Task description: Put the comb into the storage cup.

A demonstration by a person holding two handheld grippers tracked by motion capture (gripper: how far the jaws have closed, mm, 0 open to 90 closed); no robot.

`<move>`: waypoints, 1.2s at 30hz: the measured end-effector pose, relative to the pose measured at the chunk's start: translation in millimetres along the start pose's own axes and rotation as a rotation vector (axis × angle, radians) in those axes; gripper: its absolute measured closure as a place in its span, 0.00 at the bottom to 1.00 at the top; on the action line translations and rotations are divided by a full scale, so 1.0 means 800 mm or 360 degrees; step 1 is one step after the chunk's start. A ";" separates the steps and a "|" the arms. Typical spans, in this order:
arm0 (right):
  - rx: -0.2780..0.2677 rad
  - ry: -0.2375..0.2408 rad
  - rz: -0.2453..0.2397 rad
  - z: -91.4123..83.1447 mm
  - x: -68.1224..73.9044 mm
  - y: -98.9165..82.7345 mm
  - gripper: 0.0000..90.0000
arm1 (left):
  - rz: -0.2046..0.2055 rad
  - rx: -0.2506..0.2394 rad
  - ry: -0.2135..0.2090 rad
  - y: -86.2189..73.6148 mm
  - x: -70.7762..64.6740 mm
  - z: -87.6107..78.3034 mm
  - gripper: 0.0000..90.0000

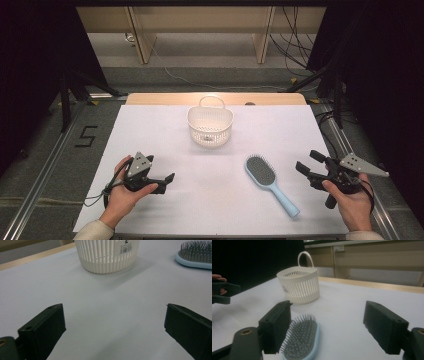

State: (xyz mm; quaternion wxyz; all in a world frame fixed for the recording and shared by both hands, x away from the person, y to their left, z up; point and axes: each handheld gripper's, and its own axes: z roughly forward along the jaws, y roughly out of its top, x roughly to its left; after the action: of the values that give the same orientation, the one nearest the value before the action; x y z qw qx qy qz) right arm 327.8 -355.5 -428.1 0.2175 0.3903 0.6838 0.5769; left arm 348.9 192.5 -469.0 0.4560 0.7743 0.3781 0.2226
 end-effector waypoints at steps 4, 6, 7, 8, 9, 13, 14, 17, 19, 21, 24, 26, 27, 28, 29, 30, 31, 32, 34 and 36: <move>0.0040 -0.0019 -0.0038 0.001 0.000 0.001 0.19 | 0.0003 -0.0002 -0.0001 0.000 0.000 0.000 0.03; 0.0051 -0.0039 -0.0051 0.001 0.001 0.001 0.19 | 0.0004 0.0002 -0.0001 0.000 -0.001 0.000 0.03; 0.0057 -0.0041 -0.0055 0.001 0.001 0.001 0.19 | 0.0005 0.0001 0.0003 0.000 0.000 0.000 0.03; 0.0061 -0.0042 -0.0064 0.001 0.001 0.001 0.19 | 0.0003 -0.0006 -0.0003 0.000 0.000 0.000 0.03; 0.0055 -0.0047 -0.0065 0.001 0.002 0.002 0.19 | 0.0002 -0.0008 -0.0005 0.000 0.000 0.000 0.03; 0.0064 -0.0051 -0.0069 0.000 0.004 0.005 0.18 | -0.0001 -0.0005 -0.0002 0.000 0.000 0.000 0.03; 0.0083 -0.0046 -0.0084 0.001 0.004 0.006 0.18 | 0.0004 -0.0004 -0.0001 0.000 0.000 0.000 0.03; 0.0151 -0.0049 -0.0128 0.005 0.008 0.009 0.18 | 0.0002 -0.0002 0.0005 0.000 -0.001 0.000 0.03; 0.0177 -0.0033 -0.0156 0.008 0.012 0.011 0.18 | 0.0004 0.0000 0.0007 0.000 0.000 0.000 0.03; 0.0187 -0.0018 -0.0173 0.011 0.015 0.013 0.18 | 0.0003 0.0002 0.0004 0.000 0.000 0.000 0.03; 0.0225 -0.0007 -0.0197 0.014 0.021 0.018 0.18 | 0.0002 0.0005 0.0002 0.000 0.000 0.001 0.03; 0.0285 -0.0015 -0.0225 0.018 0.024 0.021 0.18 | 0.0004 0.0005 0.0002 0.000 -0.001 0.001 0.03; 0.0315 -0.0017 -0.0233 0.020 0.026 0.022 0.18 | 0.0004 0.0005 0.0002 0.000 -0.001 0.001 0.03; 0.0349 -0.0011 -0.0242 0.022 0.028 0.022 0.18 | 0.0004 0.0006 0.0003 0.000 -0.001 0.002 0.03; 0.0391 0.0001 -0.0247 0.024 0.030 0.023 0.18 | 0.0004 0.0007 0.0004 0.000 -0.001 0.002 0.03; 0.0436 0.0007 -0.0254 0.026 0.032 0.023 0.18 | 0.0004 0.0007 0.0004 0.000 -0.001 0.002 0.03; 0.0473 0.0013 -0.0263 0.029 0.034 0.023 0.18 | 0.0007 0.0010 -0.0006 0.000 -0.001 0.003 0.03; 0.0513 0.0021 -0.0279 0.031 0.036 0.023 0.18 | 0.0004 0.0012 0.0001 0.000 -0.001 0.002 0.03; 0.0604 0.0018 -0.0299 0.036 0.040 0.023 0.18 | 0.0005 0.0012 -0.0001 0.000 -0.001 0.003 0.03; 0.0680 0.0025 -0.0317 0.041 0.043 0.024 0.18 | 0.0004 0.0014 -0.0008 0.000 -0.001 0.003 0.03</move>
State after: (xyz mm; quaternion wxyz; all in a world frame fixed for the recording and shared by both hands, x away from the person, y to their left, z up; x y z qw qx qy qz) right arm 337.0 -307.6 -412.4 0.1805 0.3536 0.8271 0.3978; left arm 350.0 190.3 -470.6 0.4533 0.7773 0.3769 0.2197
